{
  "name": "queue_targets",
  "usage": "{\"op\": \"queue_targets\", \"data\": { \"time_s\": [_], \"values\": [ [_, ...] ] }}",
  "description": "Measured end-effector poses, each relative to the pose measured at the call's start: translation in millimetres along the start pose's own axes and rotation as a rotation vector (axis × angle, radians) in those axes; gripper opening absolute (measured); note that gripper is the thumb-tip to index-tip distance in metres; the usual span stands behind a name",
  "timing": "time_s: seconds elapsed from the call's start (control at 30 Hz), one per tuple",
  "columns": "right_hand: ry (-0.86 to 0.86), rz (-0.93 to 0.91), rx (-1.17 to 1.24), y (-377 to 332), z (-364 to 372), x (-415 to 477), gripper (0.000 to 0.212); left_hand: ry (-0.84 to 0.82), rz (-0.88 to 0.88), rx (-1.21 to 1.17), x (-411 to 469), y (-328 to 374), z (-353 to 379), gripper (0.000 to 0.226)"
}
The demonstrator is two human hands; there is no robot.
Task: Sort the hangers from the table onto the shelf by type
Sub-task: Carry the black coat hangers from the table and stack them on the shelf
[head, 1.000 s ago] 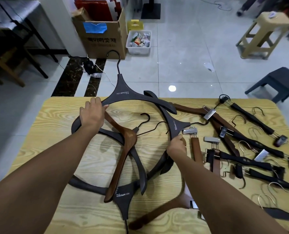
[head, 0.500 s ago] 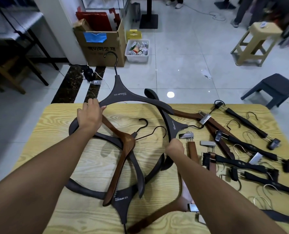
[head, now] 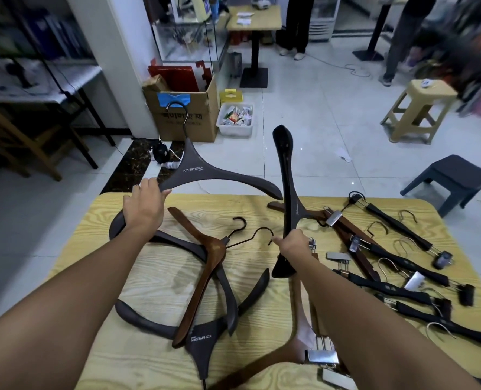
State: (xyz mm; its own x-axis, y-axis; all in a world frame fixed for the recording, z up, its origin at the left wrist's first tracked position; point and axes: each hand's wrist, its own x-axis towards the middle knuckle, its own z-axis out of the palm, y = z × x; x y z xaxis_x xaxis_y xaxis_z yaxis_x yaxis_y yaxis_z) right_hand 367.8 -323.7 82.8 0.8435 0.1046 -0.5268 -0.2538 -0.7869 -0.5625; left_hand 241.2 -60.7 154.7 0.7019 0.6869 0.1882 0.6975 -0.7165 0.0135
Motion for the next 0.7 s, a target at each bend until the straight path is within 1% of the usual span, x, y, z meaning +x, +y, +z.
{"op": "queue_targets", "data": {
  "time_s": [0.23,0.33,0.53,0.7],
  "values": [
    [0.021,-0.12,-0.048,-13,-17,-22,0.043,0.027,-0.037,0.023,-20,-18,-20,0.039],
    [0.035,-0.213,-0.128,-24,-23,-34,0.041,0.019,-0.056,0.058,-31,-24,-26,0.04],
    [0.219,-0.52,-0.427,-50,-52,-51,0.03,0.014,-0.128,0.033,-50,-41,-37,0.039],
    [0.317,-0.759,-0.511,-81,-83,-64,0.026,0.008,-0.112,0.051,-59,-40,-45,0.04]
  ]
}}
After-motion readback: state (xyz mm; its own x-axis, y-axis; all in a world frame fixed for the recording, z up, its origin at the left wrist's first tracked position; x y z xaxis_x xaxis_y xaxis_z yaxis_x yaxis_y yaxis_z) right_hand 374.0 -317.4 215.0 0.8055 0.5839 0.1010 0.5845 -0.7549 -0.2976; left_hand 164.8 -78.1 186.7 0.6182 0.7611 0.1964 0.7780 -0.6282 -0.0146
